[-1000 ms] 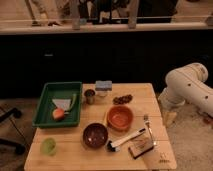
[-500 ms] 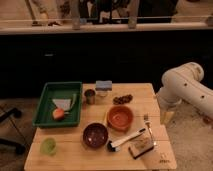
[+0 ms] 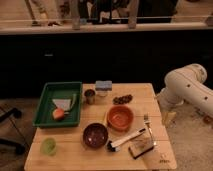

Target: Place grapes in plastic cup

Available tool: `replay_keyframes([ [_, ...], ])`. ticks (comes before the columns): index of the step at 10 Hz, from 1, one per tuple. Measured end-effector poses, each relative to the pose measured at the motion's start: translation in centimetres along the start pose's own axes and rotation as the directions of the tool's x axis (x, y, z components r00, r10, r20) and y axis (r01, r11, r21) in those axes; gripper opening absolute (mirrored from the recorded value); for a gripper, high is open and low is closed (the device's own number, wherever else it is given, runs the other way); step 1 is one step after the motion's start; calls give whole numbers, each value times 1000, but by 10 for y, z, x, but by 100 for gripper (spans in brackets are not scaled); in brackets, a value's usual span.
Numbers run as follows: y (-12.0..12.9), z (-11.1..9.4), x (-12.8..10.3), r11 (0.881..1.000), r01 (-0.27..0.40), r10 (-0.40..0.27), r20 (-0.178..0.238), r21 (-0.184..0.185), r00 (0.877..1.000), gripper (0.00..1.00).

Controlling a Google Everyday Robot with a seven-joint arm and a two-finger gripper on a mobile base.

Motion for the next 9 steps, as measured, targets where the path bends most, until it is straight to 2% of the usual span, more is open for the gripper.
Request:
replay_keyframes([
  [2,-6,2,-15,1000,25,-25,6,-1,1000,80],
  [6,0,2,-7,998,61,-61,5,6,998,80],
  [9,-19,8,-32,995,103,-104,37,11,994,80],
])
